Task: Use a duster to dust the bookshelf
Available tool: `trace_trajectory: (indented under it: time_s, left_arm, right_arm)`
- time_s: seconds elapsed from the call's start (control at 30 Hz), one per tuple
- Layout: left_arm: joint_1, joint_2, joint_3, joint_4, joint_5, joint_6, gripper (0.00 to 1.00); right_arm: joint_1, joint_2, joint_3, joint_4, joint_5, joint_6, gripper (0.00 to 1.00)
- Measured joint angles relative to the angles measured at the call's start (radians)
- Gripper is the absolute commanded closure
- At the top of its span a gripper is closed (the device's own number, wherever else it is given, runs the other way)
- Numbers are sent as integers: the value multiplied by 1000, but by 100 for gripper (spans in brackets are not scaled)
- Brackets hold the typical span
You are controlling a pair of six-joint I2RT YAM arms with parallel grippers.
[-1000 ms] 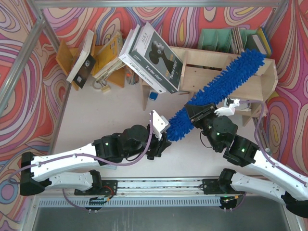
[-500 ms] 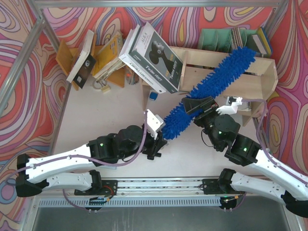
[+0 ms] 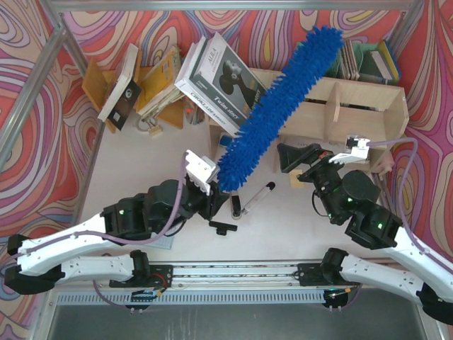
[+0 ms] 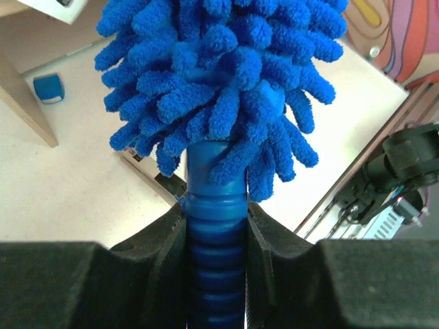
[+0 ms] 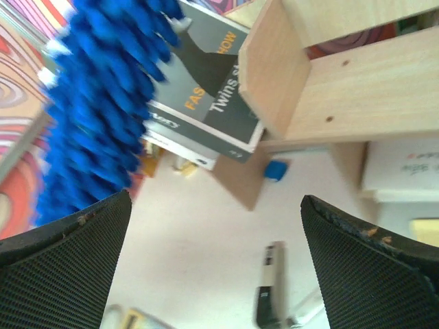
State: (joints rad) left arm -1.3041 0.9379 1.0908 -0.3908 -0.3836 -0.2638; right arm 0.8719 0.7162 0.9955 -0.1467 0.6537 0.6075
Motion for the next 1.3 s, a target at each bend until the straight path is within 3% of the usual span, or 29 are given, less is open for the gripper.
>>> trace_trajectory:
  time_s: [0.23, 0.4, 0.63, 0.9, 1.3]
  left_arm:
    - [0, 7, 187, -130, -82, -109, 100]
    - [-3, 73, 364, -258, -158, -220, 100]
    - [-53, 196, 556, -449, -306, -324, 100]
    - [-56, 290, 651, -610, -435, -440, 100]
    - [-56, 432, 716, -813, -440, -599, 100]
  right_arm:
    - [-1, 2, -106, 52, 34, -328, 1]
    - [-1, 68, -230, 122, 76, -475, 1]
    - [-1, 138, -383, 228, 86, -499, 1]
    - [-1, 67, -471, 301, 29, -486, 1]
    - [-1, 57, -471, 317, 26, -468, 1]
